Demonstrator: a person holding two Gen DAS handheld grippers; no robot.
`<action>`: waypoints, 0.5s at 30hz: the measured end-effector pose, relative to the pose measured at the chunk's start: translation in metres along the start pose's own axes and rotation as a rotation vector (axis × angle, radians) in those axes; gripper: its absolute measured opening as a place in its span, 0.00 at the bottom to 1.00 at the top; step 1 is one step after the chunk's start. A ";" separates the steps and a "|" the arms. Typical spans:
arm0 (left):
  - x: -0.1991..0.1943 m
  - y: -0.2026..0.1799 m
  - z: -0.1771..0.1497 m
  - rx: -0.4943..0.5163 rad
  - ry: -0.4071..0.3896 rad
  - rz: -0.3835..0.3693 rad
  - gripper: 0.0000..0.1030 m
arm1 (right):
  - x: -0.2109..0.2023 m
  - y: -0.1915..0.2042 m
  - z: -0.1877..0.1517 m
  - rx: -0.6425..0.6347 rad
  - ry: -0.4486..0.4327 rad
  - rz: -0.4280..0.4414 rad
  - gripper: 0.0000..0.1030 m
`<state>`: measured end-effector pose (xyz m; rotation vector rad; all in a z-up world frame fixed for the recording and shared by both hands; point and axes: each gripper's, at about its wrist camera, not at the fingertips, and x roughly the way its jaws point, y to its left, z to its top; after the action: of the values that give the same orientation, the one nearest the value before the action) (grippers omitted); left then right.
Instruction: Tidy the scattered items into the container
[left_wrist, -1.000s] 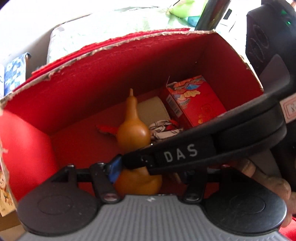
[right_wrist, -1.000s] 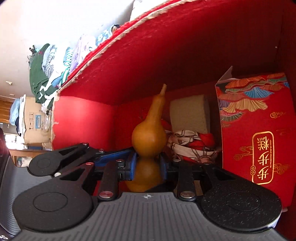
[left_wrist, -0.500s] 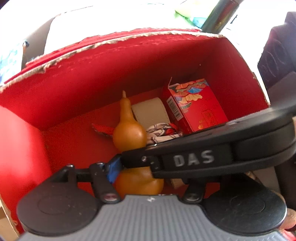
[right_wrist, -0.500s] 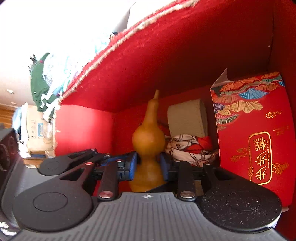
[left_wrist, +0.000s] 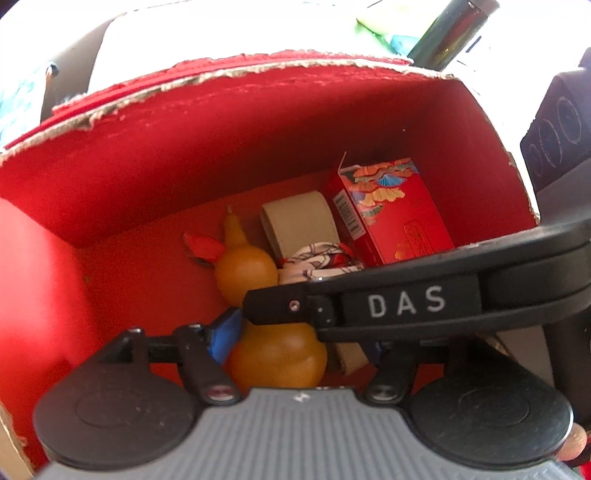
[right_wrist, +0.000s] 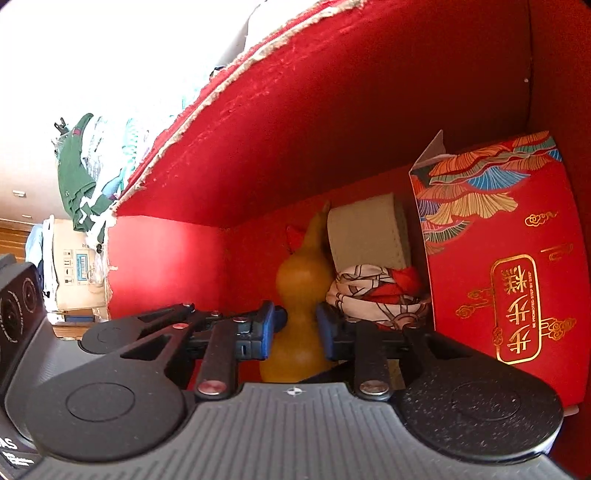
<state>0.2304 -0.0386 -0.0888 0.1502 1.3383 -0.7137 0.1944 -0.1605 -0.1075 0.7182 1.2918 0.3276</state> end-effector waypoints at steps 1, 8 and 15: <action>0.002 0.001 0.001 -0.003 0.008 -0.009 0.63 | -0.001 -0.001 0.000 0.001 -0.001 0.001 0.29; 0.006 0.003 0.002 -0.023 0.033 -0.040 0.63 | -0.001 0.000 -0.001 0.002 -0.013 0.012 0.32; 0.007 0.002 0.003 -0.022 0.041 -0.050 0.64 | -0.001 0.001 -0.002 0.005 -0.040 0.032 0.32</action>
<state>0.2342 -0.0412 -0.0949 0.1147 1.3922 -0.7409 0.1928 -0.1594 -0.1064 0.7472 1.2446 0.3348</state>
